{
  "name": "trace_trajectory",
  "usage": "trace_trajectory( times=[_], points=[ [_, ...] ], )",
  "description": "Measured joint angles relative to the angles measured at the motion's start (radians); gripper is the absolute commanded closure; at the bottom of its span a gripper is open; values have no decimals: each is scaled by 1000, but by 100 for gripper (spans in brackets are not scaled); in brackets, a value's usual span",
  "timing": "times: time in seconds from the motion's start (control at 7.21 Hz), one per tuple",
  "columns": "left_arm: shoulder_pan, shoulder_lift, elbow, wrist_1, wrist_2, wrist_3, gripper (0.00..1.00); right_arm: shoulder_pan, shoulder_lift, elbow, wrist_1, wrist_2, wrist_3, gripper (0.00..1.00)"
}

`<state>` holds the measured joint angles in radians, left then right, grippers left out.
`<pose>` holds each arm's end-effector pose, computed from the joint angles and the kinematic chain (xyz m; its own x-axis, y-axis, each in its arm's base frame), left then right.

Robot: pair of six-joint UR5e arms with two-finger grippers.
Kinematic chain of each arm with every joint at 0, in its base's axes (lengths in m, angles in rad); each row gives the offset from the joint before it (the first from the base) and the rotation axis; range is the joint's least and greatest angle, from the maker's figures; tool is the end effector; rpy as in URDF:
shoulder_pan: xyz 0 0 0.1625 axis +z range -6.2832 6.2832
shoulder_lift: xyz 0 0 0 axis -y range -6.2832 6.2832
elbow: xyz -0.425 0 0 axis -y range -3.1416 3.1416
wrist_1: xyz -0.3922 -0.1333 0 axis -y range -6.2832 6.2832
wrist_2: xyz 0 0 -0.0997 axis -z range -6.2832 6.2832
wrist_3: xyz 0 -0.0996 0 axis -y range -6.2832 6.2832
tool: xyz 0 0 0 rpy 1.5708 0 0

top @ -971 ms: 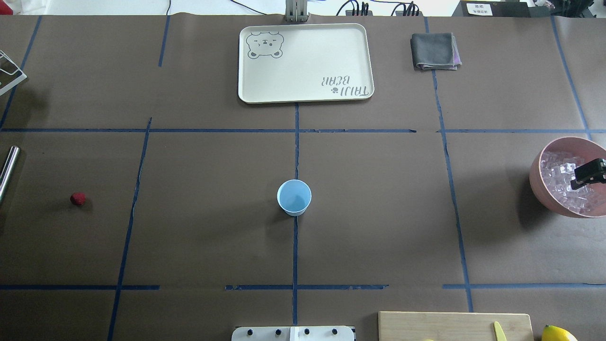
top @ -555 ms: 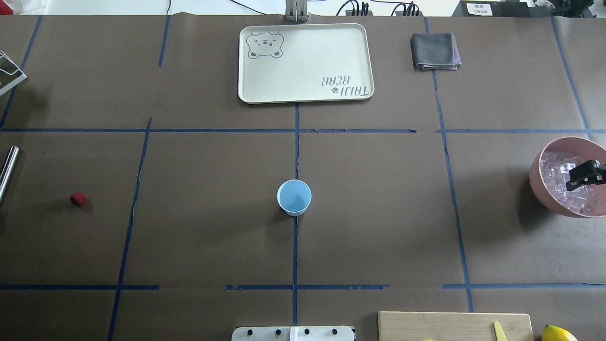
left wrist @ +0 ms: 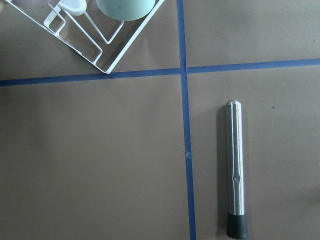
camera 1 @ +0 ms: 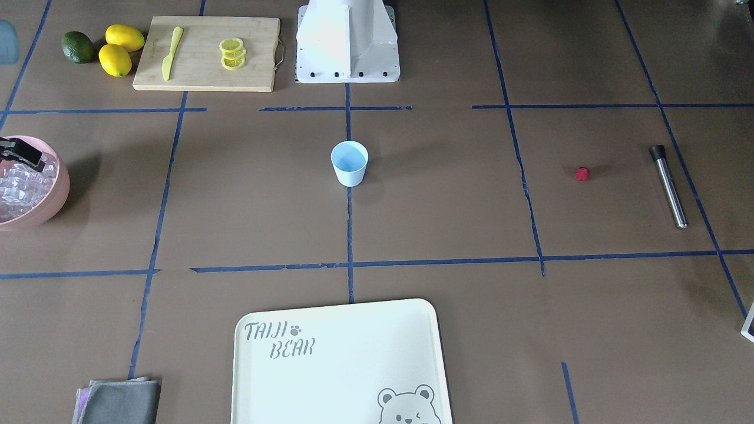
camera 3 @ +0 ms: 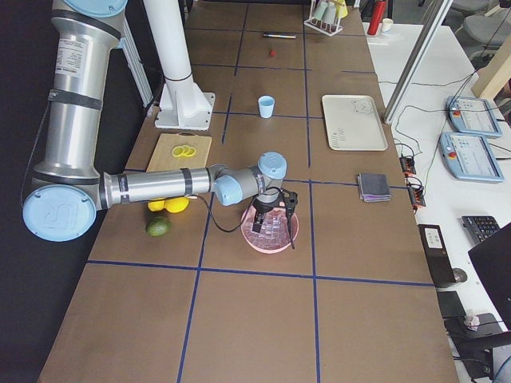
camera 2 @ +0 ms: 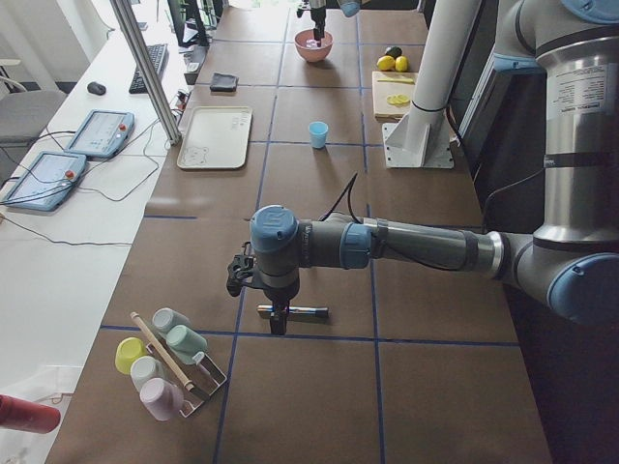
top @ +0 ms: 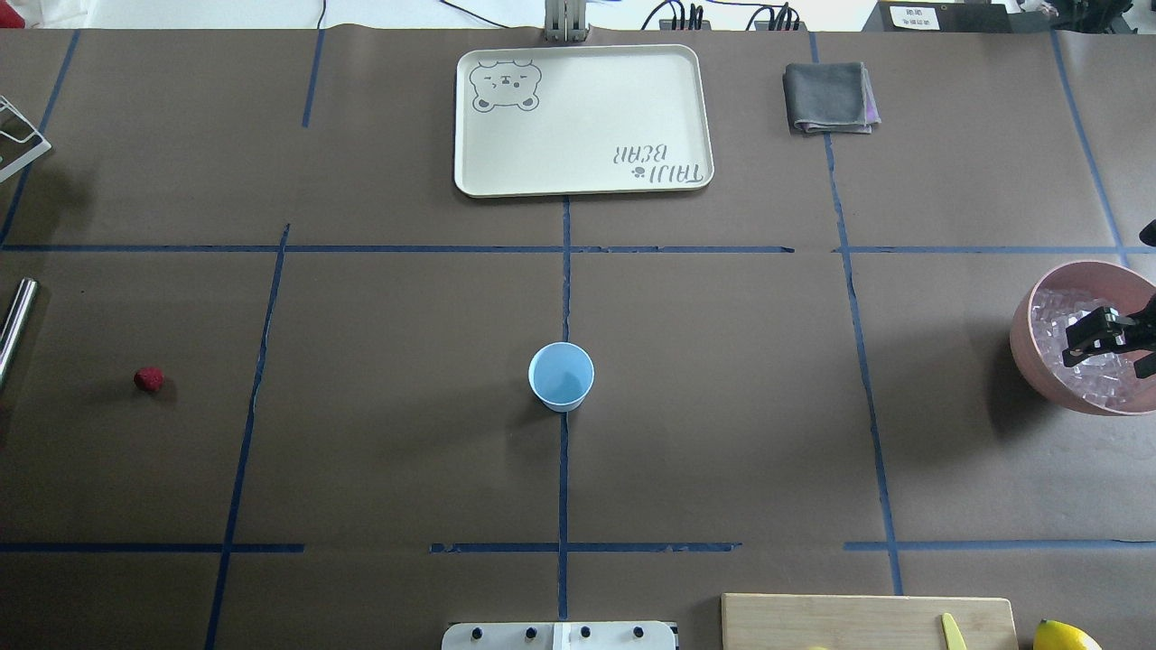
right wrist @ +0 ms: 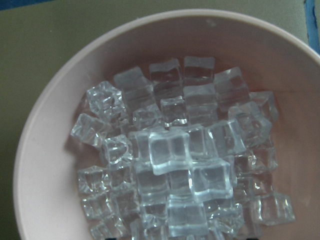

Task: Mash ice and strawberries in cup
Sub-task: 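Lower the right gripper into the pink bowl and grasp an ice cube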

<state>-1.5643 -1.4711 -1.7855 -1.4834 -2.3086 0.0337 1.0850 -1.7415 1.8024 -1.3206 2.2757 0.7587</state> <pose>-0.0634 -0.4494 0.6113 0.7392 0.0570 -0.6711 -0.0314 0.9982 0.0503 -0.1434 -0.4189 0.5992 0.7274 0.1938 0.6583 -0.0771 0.9763 -0.2022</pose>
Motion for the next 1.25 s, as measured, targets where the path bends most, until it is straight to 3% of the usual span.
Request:
trace_trajectory(
  times=[0.42, 0.55, 0.83, 1.11, 1.25],
  points=[
    [0, 0, 0, 0, 0, 0, 0, 0, 22, -24, 0, -2, 1, 32],
    [0, 0, -1, 0, 0, 0, 0, 0, 24, -25, 0, -3, 1, 52],
    [0, 0, -1, 0, 0, 0, 0, 2, 25, -26, 0, -4, 1, 71],
    [0, 0, -6, 0, 0, -2, 0, 6, 23, -24, 1, -5, -1, 100],
    [0, 0, -7, 0, 0, -3, 0, 9, 22, -21, 1, -11, -1, 100]
  ],
)
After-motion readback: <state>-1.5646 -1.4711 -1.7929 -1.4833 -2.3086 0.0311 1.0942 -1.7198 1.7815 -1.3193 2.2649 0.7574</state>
